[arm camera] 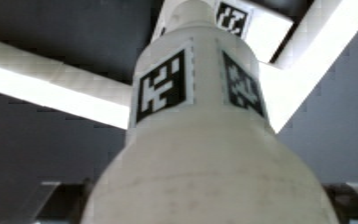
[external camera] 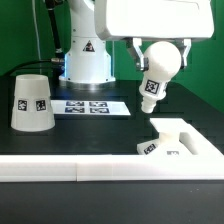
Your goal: Assemble lamp
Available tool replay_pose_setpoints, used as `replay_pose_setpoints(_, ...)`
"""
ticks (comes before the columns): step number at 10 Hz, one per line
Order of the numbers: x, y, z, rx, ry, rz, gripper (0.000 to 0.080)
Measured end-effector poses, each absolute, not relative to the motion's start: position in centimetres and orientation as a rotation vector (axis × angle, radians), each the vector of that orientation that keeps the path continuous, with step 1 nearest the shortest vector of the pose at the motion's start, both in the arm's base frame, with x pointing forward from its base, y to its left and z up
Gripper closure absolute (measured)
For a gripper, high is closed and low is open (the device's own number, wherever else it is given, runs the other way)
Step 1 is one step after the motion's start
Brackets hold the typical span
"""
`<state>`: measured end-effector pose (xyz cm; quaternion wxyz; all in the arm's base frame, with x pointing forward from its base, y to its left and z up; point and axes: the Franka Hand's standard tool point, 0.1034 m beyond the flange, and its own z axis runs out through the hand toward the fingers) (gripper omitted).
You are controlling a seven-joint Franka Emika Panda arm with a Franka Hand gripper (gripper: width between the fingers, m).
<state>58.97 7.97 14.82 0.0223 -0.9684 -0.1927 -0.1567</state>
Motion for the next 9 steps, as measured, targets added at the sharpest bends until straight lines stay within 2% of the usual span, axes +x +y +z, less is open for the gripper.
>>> replay_pose_setpoints(2,60.6,8.2,16.2,-2.994,-0.596,-0.477,0.0220)
replay_pose_setpoints(5,61.1,7.8,16.2,-2.992,-0.597,-0.541,0.0220)
replay_pose_setpoints(6,61.5,6.9,16.3,-2.987,-0.611,-0.715,0.0220)
replay_pose_setpoints(7,61.0,7.3,15.8,-2.986,-0.586,-0.718,0.0220)
replay_pose_setpoints(9,61.8,8.9,16.0,-2.968,-0.573,-0.725,0.0220)
